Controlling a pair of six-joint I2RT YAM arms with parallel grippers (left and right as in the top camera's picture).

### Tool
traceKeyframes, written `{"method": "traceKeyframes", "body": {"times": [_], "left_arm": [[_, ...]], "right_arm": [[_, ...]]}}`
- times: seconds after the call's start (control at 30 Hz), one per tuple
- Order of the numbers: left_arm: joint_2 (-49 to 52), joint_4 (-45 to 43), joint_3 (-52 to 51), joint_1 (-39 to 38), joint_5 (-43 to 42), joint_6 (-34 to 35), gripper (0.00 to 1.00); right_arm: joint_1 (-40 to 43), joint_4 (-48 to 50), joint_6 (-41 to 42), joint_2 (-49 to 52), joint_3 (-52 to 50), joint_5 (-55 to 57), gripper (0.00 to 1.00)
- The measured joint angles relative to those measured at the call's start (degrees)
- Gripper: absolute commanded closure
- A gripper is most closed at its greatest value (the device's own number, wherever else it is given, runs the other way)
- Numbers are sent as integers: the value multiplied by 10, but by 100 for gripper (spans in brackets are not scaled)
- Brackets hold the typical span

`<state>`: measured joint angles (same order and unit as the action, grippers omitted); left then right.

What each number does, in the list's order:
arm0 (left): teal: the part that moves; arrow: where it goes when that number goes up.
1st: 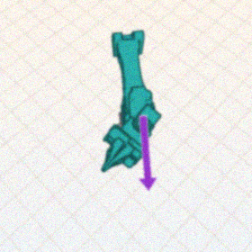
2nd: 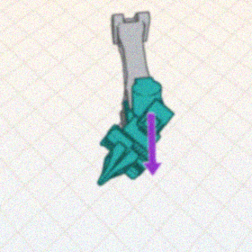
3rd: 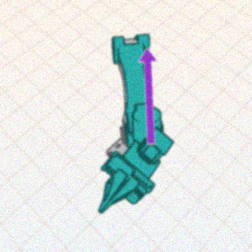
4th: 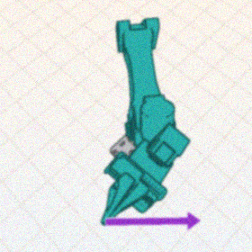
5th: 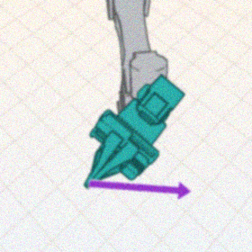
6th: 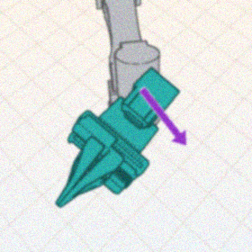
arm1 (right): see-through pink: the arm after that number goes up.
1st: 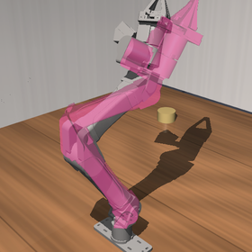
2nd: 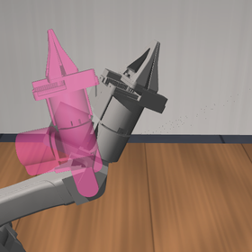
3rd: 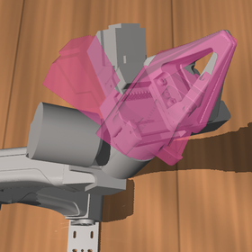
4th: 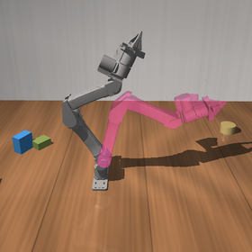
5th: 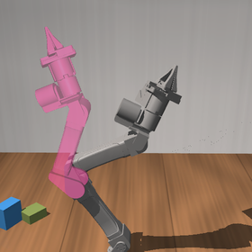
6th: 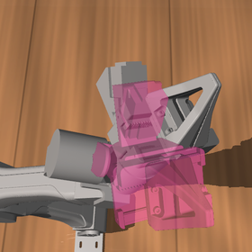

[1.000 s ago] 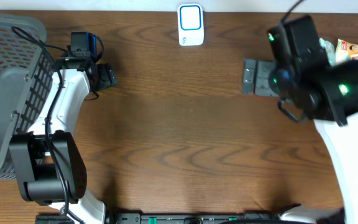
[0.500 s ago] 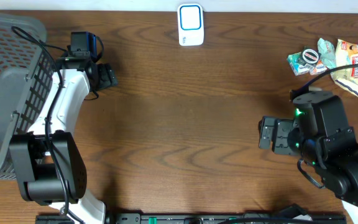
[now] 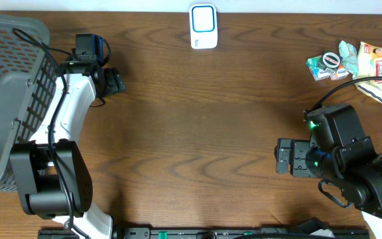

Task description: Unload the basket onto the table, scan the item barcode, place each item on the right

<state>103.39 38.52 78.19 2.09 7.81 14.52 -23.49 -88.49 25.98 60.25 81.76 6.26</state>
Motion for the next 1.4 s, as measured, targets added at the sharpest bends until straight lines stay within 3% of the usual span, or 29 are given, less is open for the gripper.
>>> {"method": "traceKeyframes", "body": {"times": [0.5, 0.7, 0.93, 1.2, 1.4], "left_arm": [[0, 0, 0, 0, 0, 0, 2], [0, 0, 0, 0, 0, 0, 2], [0, 0, 0, 0, 0, 0, 3], [0, 0, 0, 0, 0, 0, 3], [0, 0, 0, 0, 0, 0, 3]], "right_arm": [[0, 11, -19, 0, -1, 9, 1], [0, 91, -42, -21, -41, 10, 1], [46, 207, -111, -130, -169, -16, 1], [134, 416, -217, -297, -370, -111, 1], [156, 524, -248, -414, -491, -145, 1]]}}
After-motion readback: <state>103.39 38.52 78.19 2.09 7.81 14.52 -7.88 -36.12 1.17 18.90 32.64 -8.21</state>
